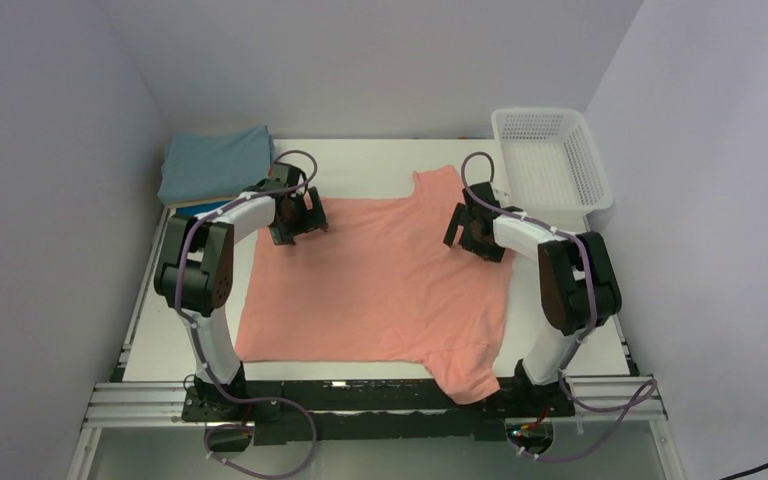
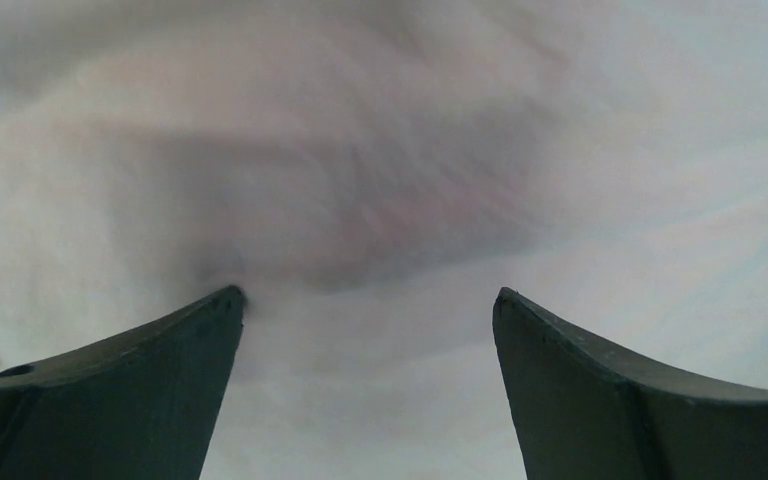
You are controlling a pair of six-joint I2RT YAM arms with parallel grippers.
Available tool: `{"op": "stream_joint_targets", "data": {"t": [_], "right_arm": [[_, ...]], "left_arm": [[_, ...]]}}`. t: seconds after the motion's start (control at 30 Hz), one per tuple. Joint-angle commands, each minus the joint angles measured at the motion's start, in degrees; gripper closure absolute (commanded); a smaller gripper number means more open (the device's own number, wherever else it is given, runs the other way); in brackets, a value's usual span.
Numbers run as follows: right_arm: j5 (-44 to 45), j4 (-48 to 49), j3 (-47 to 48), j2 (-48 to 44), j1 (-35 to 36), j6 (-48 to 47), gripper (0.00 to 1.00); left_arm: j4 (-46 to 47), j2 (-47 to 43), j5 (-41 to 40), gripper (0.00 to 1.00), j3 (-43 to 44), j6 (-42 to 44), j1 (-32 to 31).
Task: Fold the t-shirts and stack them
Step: Flatten out the tshirt, then grab the side of the flattened tshirt closest away from the robot with both arms
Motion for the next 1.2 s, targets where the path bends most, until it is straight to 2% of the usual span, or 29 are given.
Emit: {"op": "stream_joint_targets", "data": {"t": [0.0,0.07,0.3,0.4,0.53,0.73,0.87,1.03,1.17], "right_arm": [[-4.22,10.96,6.42,7.32,-1.67,-4.16,0.0],[-4.56,11.94,8.2,10.38,-3.03,-3.78,0.0],[-11.97,14.47,15.19,17.75,-6.47,-7.39,0.0],[-15.0,14.59,16.4,17.16,-6.43,-9.63,0.0],[-15.29,15.15,14.98,11.62,-5.55,-11.63,0.0],[-12.59,12.65,11.17,-1.36,-2.95,-12.64,0.0],[-9.19,11.97,7.11,-9.52,-0.73,-12.55,0.0],[-7.23,12.06,1.38,-19.31,2.06,-11.14,0.0],[-5.87,17.28,-7.97,-28.29,1.35,-5.7,0.0]], "left_arm": [[-1.37,6.37,3.51,0.01,4.98,0.3,2.18],[-0.05,8.12,6.03,0.0,6.4,-0.66,3.79],[-4.8,15.54,4.64,0.0,16.66,-1.01,5.94],[-5.27,15.92,4.62,0.0,18.54,-0.55,6.35],[-4.39,12.59,5.62,0.01,17.89,0.67,6.2],[-4.02,1.58,4.92,0.01,12.34,2.03,4.71],[-4.58,-9.42,0.89,0.0,5.27,1.38,2.19],[-5.72,-26.5,-2.81,0.0,-9.92,-3.64,-0.63],[-9.87,-41.88,-8.35,0.0,-23.15,-8.93,-1.29]]}}
